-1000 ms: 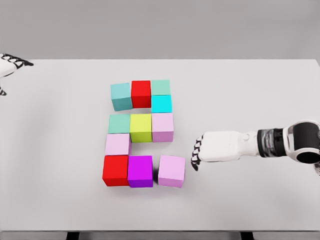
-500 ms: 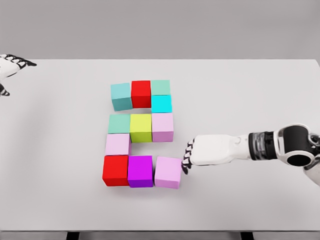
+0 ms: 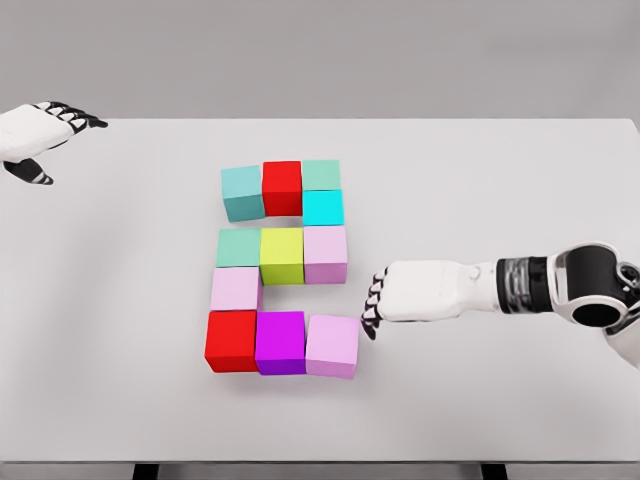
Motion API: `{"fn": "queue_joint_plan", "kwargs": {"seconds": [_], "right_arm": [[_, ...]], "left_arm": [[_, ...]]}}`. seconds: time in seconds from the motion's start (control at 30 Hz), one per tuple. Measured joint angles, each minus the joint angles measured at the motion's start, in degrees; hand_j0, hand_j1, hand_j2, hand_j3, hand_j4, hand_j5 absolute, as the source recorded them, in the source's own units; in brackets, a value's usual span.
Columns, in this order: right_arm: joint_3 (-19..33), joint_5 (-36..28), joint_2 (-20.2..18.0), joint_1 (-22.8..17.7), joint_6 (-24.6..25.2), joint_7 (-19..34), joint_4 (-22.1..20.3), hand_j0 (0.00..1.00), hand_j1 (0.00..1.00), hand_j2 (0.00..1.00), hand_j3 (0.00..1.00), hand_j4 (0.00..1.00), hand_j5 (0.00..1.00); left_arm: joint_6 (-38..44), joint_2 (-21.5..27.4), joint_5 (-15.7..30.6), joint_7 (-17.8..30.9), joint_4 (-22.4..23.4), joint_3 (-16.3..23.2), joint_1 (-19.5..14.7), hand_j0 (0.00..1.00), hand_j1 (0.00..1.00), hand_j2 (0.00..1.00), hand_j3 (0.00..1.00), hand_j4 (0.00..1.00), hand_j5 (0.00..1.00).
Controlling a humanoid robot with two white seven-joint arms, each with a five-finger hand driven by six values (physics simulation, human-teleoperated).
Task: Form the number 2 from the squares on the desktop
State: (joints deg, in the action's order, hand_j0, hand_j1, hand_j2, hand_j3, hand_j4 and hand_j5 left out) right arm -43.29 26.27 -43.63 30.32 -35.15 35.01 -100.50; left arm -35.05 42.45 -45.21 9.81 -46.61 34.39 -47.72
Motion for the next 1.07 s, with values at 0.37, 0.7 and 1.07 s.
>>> {"fn": "queue_joint_plan", "kwargs": {"seconds": [0.37, 0.7, 1.07], "right_arm": [[1.72, -0.1, 1.47, 0.0, -0.01, 0.0, 0.66, 0.51, 0.51, 0.51, 0.51, 0.51, 0.51], [18.06, -3.62, -4.73, -6.59, -0.08, 0.02, 2.0, 1.0, 1.0, 1.0, 1.0, 1.0, 1.0], [28.03, -9.83, -6.51, -10.55, -0.03, 0.01, 2.17, 1.0, 1.0, 1.0, 1.0, 1.0, 1.0]], "left_arm": [[0.0, -0.01, 0.0, -0.02, -0.04, -0.06, 0.0, 1.0, 1.0, 1.0, 1.0, 1.0, 1.0], [0.0, 0.06, -0.1, -0.01, -0.05, -0.09, 0.09, 1.0, 1.0, 1.0, 1.0, 1.0, 1.0], [0.0, 0.79, 0.07, -0.06, 0.03, -0.47, 0.88, 1.0, 1.0, 1.0, 1.0, 1.0, 1.0]]}}
